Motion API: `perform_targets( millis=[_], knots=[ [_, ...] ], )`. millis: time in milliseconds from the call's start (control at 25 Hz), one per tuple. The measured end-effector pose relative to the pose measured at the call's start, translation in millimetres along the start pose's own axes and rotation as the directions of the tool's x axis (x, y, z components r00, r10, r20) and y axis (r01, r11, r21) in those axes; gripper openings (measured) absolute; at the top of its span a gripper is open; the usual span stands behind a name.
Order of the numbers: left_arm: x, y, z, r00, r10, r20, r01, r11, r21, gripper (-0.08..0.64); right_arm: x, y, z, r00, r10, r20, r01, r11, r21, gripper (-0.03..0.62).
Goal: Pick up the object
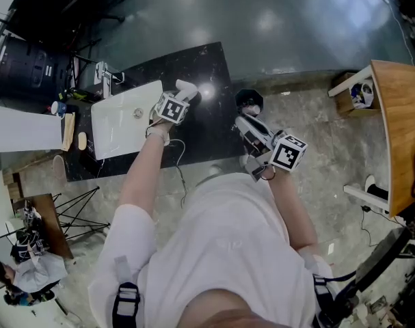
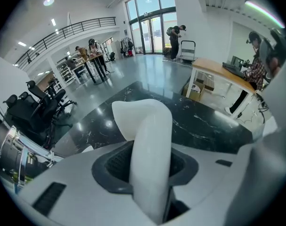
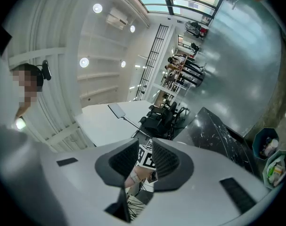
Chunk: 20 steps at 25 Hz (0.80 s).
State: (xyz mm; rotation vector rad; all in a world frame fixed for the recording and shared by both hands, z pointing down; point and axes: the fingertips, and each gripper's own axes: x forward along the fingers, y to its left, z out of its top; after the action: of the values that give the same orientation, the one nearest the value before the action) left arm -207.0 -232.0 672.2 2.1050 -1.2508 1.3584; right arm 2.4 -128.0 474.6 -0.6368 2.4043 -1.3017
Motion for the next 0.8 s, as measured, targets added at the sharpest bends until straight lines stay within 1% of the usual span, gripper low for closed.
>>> perform_targets(
  millis=[120,240,400,520,640,720,800],
  knots=[
    [-8,-3,2,0.999,0.016,0.028,-0.015,1.0,-0.02,0.15,3,3,0,1.0,0.009,-0.008,-0.009,1.0,0.0,0.078],
    [-21,2,7,0.996,0.047,0.081,-0.042,0.997,-0.071,0.15,9,4,-2,1.0,0.021,-0.023,-0.02,1.0,0.007,0.078],
    [-63,11,23,0.981,0.082,0.173,-0.056,0.987,-0.151,0.15,22,7,-8,0.998,0.043,-0.053,-0.042,0.999,0.021,0.078],
    [-100,19,28,0.963,0.123,0.239,-0.073,0.976,-0.207,0.15,37,13,-14,0.994,0.073,-0.086,-0.071,0.997,0.026,0.078],
    [-135,24,26,0.939,0.166,0.301,-0.085,0.96,-0.265,0.15,53,16,-19,0.988,0.101,-0.115,-0.097,0.995,0.037,0.078],
    [-157,27,18,0.92,0.2,0.338,-0.087,0.943,-0.321,0.15,64,18,-23,0.983,0.123,-0.138,-0.118,0.992,0.045,0.078],
    [-179,29,5,0.9,0.234,0.369,-0.082,0.92,-0.382,0.15,77,20,-29,0.975,0.147,-0.165,-0.139,0.989,0.056,0.078]
  ],
)
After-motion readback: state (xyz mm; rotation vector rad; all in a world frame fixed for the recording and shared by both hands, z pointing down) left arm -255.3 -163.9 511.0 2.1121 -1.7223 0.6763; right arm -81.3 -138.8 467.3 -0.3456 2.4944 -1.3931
